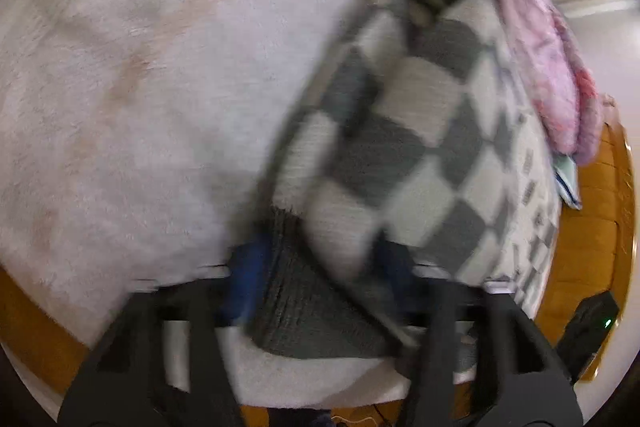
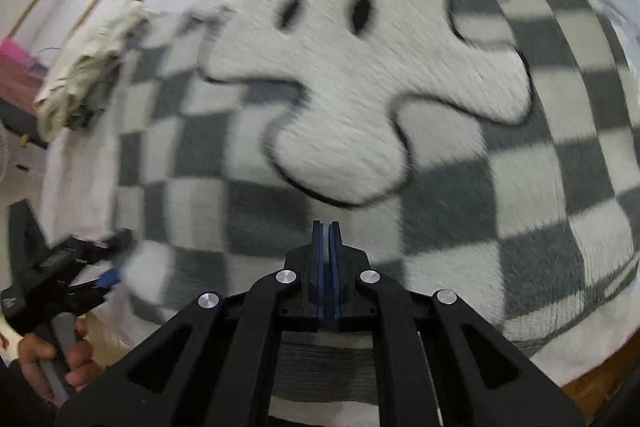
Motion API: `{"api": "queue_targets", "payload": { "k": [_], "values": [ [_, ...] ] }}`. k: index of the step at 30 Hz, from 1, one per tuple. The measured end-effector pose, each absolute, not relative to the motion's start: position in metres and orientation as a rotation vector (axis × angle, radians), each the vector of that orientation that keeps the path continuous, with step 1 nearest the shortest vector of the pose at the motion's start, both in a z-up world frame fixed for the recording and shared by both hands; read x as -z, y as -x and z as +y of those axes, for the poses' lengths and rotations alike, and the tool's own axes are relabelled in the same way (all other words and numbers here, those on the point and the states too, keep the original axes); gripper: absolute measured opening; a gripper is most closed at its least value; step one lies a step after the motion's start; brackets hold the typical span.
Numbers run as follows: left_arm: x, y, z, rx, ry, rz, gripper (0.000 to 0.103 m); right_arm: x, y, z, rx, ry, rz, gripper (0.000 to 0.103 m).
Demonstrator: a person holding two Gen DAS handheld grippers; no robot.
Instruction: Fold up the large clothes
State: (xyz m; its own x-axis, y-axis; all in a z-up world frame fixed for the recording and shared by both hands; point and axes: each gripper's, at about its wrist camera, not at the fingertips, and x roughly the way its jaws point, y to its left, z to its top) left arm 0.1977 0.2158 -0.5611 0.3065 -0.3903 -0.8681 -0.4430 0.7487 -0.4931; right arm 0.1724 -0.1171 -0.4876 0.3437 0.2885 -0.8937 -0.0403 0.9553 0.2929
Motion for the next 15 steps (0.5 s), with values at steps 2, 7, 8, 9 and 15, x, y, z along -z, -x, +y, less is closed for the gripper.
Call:
{"api": "queue_targets", "payload": {
  "k": [2, 7, 8, 9, 15],
  "values": [
    [0.555, -0.199, 0.209, -0.037, 0.722, 1.301, 0.031, 0.480, -0.169, -0.098, -0.284, -0.219, 1.191, 0.005],
    [0.516, -0.202, 0.210, 0.023, 0.743, 1.278, 0.022, 0.463, -0.152, -0.058, -0.439, -0.184, 1.173, 0.010],
    [0.506, -0.202, 0.209, 0.043, 0.740, 1.267, 0.022, 0.458, -0.149, -0.051, -0.469, -0.176, 1.171, 0.012],
    [0.495, -0.202, 0.207, 0.070, 0.739, 1.254, 0.022, 0.453, -0.145, -0.046, -0.494, -0.170, 1.165, 0.016],
    [0.449, -0.209, 0.188, 0.157, 0.722, 1.242, 0.020, 0.414, -0.118, -0.032, -0.576, -0.129, 1.090, 0.033]
  ]
}}
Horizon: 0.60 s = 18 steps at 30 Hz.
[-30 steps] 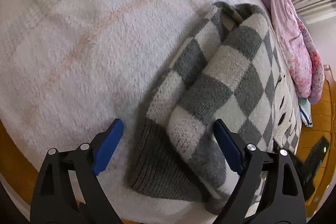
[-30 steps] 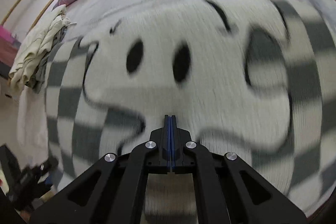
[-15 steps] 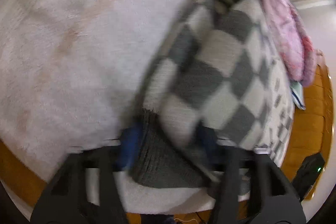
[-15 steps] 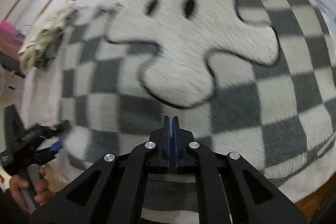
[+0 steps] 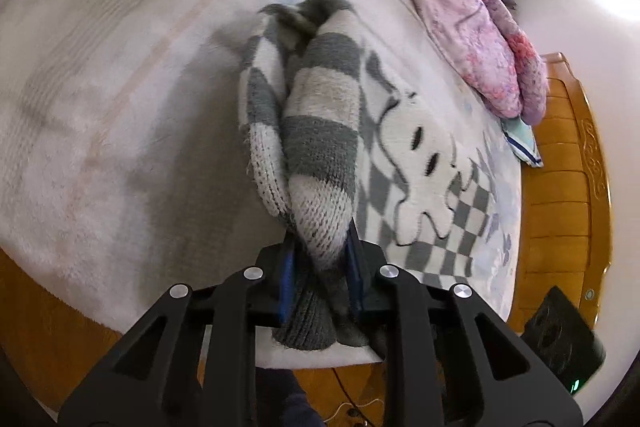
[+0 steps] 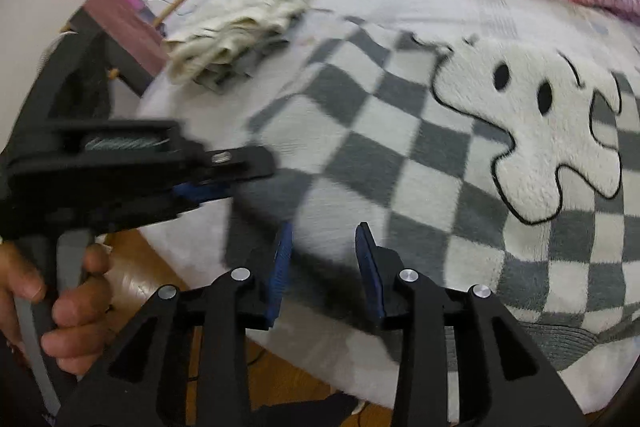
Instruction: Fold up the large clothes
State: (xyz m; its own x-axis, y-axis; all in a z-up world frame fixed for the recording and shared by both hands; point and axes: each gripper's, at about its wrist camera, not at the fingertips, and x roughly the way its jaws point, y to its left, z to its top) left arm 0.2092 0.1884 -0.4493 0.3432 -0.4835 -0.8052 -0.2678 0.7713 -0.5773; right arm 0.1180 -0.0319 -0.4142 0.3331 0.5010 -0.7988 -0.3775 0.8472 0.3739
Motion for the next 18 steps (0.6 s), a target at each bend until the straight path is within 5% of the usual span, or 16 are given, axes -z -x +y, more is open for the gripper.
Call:
{"api": "queue_targets", "payload": {
  "k": [2, 3, 11, 12, 15, 18],
  "values": [
    [0.439, -0.214, 0.182, 0.172, 0.726, 1.236, 0.020, 0.407, -0.115, -0.026, -0.587, -0.108, 1.072, 0.063],
    [0.435, -0.216, 0.177, 0.175, 0.730, 1.238, 0.020, 0.401, -0.112, -0.025, -0.583, -0.096, 1.048, 0.067],
    [0.409, -0.225, 0.144, 0.183, 0.685, 1.224, 0.020, 0.413, -0.141, -0.016, -0.536, -0.069, 1.002, 0.068],
    [0.408, -0.225, 0.141, 0.177, 0.673, 1.222, 0.020, 0.414, -0.144, -0.021, -0.536, -0.086, 0.996, 0.068],
    [0.405, -0.230, 0.132, 0.163, 0.685, 1.210, 0.019, 0.418, -0.159, -0.031, -0.553, -0.144, 1.001, 0.034],
    [0.402, -0.237, 0.119, 0.160, 0.723, 1.204, 0.024, 0.416, -0.170, -0.047, -0.538, -0.193, 1.020, 0.024]
  ]
}}
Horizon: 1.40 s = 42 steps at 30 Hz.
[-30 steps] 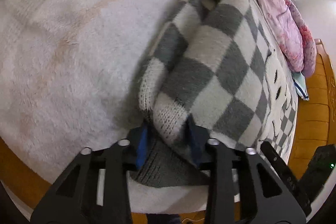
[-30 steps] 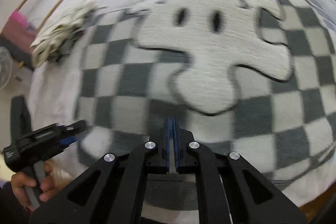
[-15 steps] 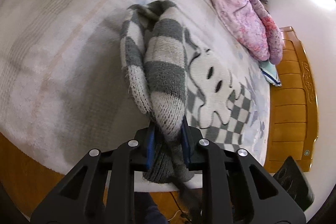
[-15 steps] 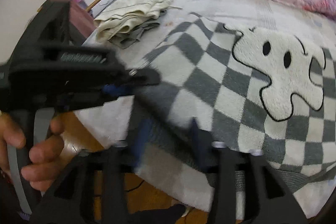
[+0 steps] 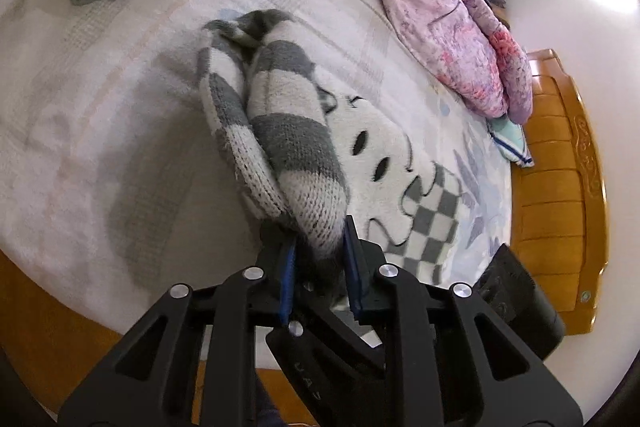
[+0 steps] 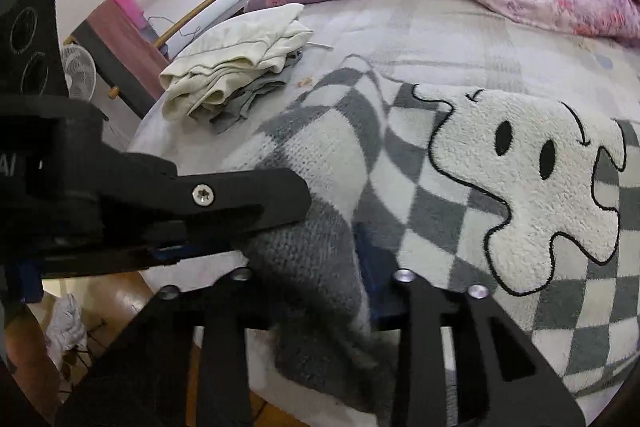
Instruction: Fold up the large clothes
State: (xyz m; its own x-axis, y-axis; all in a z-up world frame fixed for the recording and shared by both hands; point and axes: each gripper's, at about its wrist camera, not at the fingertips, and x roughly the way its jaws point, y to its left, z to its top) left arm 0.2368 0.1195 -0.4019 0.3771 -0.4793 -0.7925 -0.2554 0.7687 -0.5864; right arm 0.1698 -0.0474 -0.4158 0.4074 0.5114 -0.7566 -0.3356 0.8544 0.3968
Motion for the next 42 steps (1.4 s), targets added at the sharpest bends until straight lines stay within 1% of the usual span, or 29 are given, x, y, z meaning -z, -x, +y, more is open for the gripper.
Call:
{"api": "queue_targets", "payload": {
  "k": [1, 2, 3, 4, 5, 8, 10, 15, 17, 20, 23, 25, 26, 27, 28, 29, 31, 32, 38, 39, 41, 42],
  "values": [
    [0.398, -0.236, 0.117, 0.168, 0.732, 1.193, 0.029, 0.412, -0.174, -0.060, -0.520, -0.233, 1.020, 0.023],
    [0.390, -0.236, 0.110, 0.189, 0.749, 1.164, 0.037, 0.410, -0.178, -0.073, -0.501, -0.276, 1.023, 0.023],
    [0.382, -0.235, 0.103, 0.213, 0.755, 1.127, 0.055, 0.408, -0.183, -0.087, -0.480, -0.323, 1.024, 0.022],
    [0.369, -0.234, 0.095, 0.225, 0.742, 1.076, 0.067, 0.408, -0.188, -0.106, -0.456, -0.387, 1.030, 0.022],
    [0.361, -0.233, 0.089, 0.231, 0.735, 1.036, 0.075, 0.407, -0.191, -0.124, -0.433, -0.443, 1.029, 0.021],
    [0.342, -0.237, 0.064, 0.267, 0.689, 0.970, 0.075, 0.401, -0.194, -0.183, -0.368, -0.622, 1.000, 0.021],
    [0.344, -0.245, 0.047, 0.249, 0.644, 0.974, 0.077, 0.398, -0.186, -0.225, -0.324, -0.738, 0.956, 0.021],
    [0.382, -0.260, 0.009, 0.224, 0.608, 1.093, 0.078, 0.408, -0.131, -0.338, -0.134, -1.047, 0.822, 0.021],
    [0.405, -0.264, -0.012, 0.222, 0.583, 1.151, 0.081, 0.425, -0.109, -0.372, -0.034, -1.137, 0.802, 0.021],
    [0.444, -0.266, -0.040, 0.228, 0.536, 1.250, 0.082, 0.461, -0.088, -0.410, 0.127, -1.233, 0.839, 0.021],
    [0.482, -0.264, -0.062, 0.229, 0.493, 1.360, 0.084, 0.504, -0.078, -0.430, 0.259, -1.283, 0.937, 0.021],
    [0.500, -0.261, -0.070, 0.227, 0.478, 1.408, 0.085, 0.518, -0.081, -0.439, 0.282, -1.291, 0.974, 0.023],
    [0.505, -0.260, -0.071, 0.226, 0.477, 1.409, 0.090, 0.521, -0.085, -0.438, 0.271, -1.289, 0.995, 0.024],
    [0.511, -0.257, -0.073, 0.210, 0.468, 1.411, 0.090, 0.523, -0.087, -0.439, 0.257, -1.287, 1.014, 0.025],
    [0.515, -0.257, -0.073, 0.199, 0.460, 1.416, 0.090, 0.522, -0.087, -0.440, 0.241, -1.273, 1.029, 0.028],
    [0.519, -0.256, -0.071, 0.185, 0.461, 1.420, 0.090, 0.517, -0.090, -0.441, 0.237, -1.224, 1.068, 0.041],
    [0.523, -0.256, -0.066, 0.176, 0.494, 1.426, 0.091, 0.506, -0.094, -0.445, 0.271, -1.108, 1.127, 0.053],
    [0.525, -0.255, -0.064, 0.182, 0.512, 1.432, 0.091, 0.502, -0.093, -0.451, 0.255, -1.077, 1.133, 0.057],
    [0.552, -0.234, -0.056, 0.222, 0.586, 1.495, 0.091, 0.538, -0.097, -0.468, 0.119, -1.164, 1.198, 0.074],
    [0.557, -0.232, -0.058, 0.232, 0.590, 1.513, 0.091, 0.544, -0.100, -0.468, 0.079, -1.186, 1.192, 0.074],
    [0.565, -0.230, -0.061, 0.231, 0.558, 1.531, 0.091, 0.556, -0.104, -0.467, 0.043, -1.202, 1.204, 0.081],
    [0.566, -0.230, -0.062, 0.226, 0.543, 1.535, 0.091, 0.556, -0.107, -0.467, 0.039, -1.184, 1.209, 0.081]
  ]
}}
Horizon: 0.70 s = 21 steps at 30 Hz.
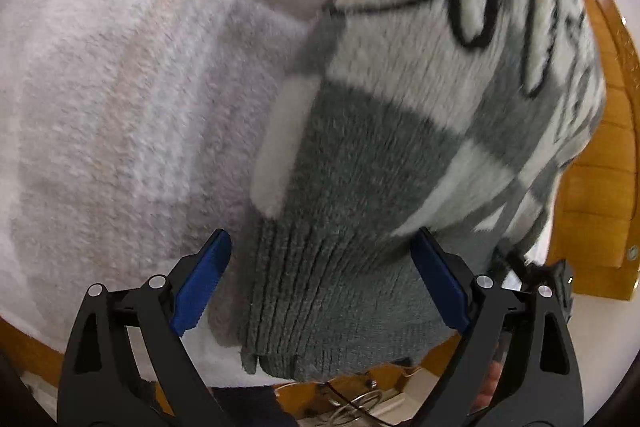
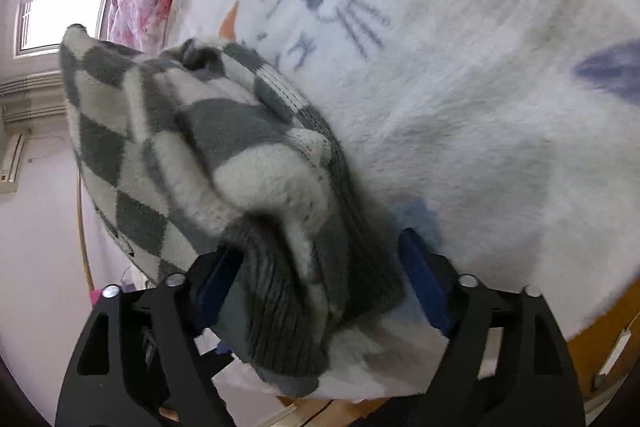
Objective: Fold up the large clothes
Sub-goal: 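Lift the hem with both grippers and fold it over toward the collar, then lower the folded hem onto the cardigan and open both grippers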
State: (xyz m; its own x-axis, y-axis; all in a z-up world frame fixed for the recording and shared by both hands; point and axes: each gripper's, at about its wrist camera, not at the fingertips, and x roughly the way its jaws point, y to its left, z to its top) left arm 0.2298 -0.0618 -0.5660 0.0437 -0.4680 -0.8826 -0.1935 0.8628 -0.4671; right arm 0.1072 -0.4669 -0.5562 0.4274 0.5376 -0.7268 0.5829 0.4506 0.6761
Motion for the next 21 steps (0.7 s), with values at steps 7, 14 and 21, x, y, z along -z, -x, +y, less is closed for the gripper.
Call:
{"api": "queue_targets", "payload": {
  "k": [7, 14, 21],
  "values": [
    [0.493, -0.237, -0.041, 0.283, 0.502, 1.391, 0.091, 0.456, -0.126, -0.464, 0.096, -0.836, 1.143, 0.075],
    [0.413, -0.286, -0.066, 0.364, 0.426, 1.140, 0.090, 0.377, -0.211, -0.417, -0.200, -0.594, 0.938, 0.014],
    [0.453, -0.336, -0.122, 0.322, 0.133, 1.226, 0.069, 0.436, -0.276, -0.388, -0.152, -0.411, 1.126, 0.000]
  ]
}}
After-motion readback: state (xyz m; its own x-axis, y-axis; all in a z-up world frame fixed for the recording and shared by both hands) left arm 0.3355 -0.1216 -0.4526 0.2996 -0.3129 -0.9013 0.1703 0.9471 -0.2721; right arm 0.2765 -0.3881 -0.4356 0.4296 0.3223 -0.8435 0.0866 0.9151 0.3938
